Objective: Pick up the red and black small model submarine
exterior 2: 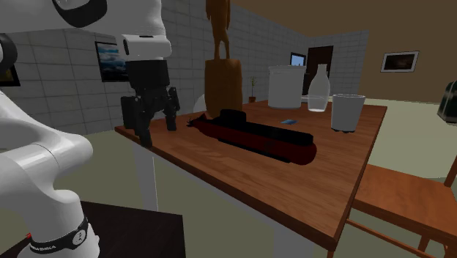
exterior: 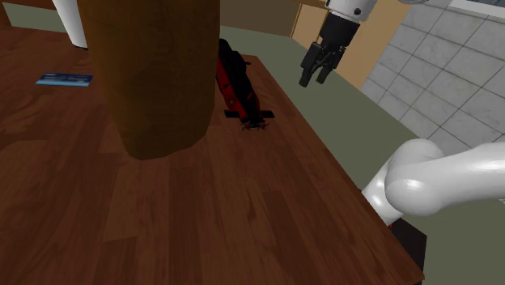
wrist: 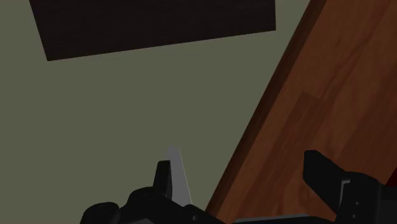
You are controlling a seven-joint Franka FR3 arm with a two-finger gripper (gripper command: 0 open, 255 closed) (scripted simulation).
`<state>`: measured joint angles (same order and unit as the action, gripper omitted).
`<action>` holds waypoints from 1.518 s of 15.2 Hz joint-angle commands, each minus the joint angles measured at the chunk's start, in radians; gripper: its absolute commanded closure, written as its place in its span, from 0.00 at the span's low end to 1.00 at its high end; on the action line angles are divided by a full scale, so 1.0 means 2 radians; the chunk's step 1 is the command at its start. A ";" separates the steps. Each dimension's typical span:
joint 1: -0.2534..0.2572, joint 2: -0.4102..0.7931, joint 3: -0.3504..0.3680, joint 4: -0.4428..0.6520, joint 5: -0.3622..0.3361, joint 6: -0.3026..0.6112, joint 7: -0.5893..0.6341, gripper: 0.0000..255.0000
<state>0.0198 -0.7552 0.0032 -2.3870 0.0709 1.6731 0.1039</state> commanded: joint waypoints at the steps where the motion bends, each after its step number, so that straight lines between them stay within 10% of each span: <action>1: 0.000 0.000 0.000 0.000 0.000 0.000 0.000 0.00; 18: 0.034 0.322 0.133 0.365 -0.033 -0.076 0.149 0.00; 23: 0.035 0.320 0.133 0.336 -0.033 -0.049 0.151 0.00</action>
<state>0.0913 -0.1139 0.2702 -1.6992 0.0059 1.5600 0.4066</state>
